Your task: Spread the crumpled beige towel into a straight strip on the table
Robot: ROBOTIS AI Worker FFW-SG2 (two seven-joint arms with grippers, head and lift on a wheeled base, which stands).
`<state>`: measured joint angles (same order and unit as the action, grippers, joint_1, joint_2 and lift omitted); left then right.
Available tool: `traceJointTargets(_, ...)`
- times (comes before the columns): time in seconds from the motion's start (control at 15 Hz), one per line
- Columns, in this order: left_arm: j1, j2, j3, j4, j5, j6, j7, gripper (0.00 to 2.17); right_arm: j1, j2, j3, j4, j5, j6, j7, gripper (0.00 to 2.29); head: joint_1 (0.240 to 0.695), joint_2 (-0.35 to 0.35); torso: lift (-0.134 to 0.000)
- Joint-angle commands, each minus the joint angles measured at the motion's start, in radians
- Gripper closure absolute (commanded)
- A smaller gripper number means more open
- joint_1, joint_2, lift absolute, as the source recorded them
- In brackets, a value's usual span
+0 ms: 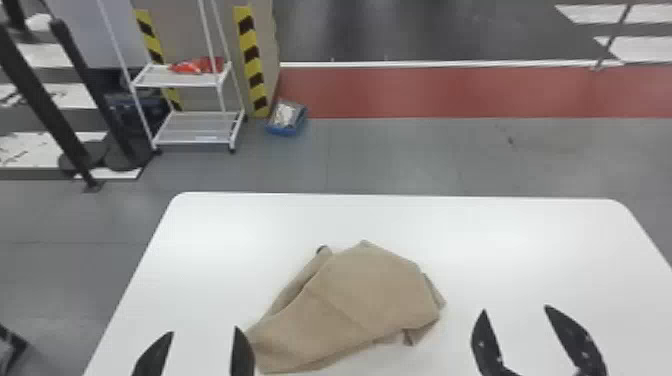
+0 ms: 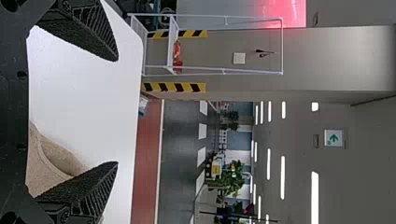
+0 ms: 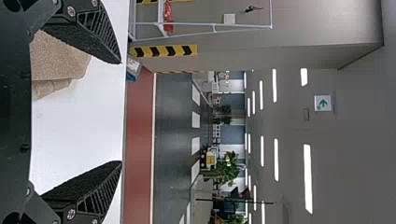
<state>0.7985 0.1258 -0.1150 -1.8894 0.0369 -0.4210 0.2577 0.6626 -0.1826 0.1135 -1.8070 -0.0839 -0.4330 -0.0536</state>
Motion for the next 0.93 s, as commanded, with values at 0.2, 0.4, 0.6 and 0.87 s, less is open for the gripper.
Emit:
traceJointTargets(0.2,0.001,0.0,0.0,0.0,0.0,0.0,0.0,0.09,0.0,0.0,0.0,0.0,-0.002,0.0,0.0,0.12,0.695,0.049,0.0)
traceJointTargets(0.4,0.002,0.0,-0.002,-0.002,0.001,0.0,0.0,0.09,0.002,0.0,-0.003,0.0,-0.004,-0.006,0.0,0.12,0.695,0.048,0.0)
traceJointTargets(0.6,0.002,0.0,-0.002,-0.004,0.0,0.0,0.0,0.09,-0.003,0.0,-0.005,0.003,-0.004,-0.003,0.0,0.12,0.695,0.046,0.0)
traceJointTargets(0.87,0.002,0.0,-0.003,-0.002,-0.002,0.0,0.0,0.09,-0.086,-0.003,-0.014,0.011,-0.001,0.162,0.006,0.12,0.695,0.038,0.0)
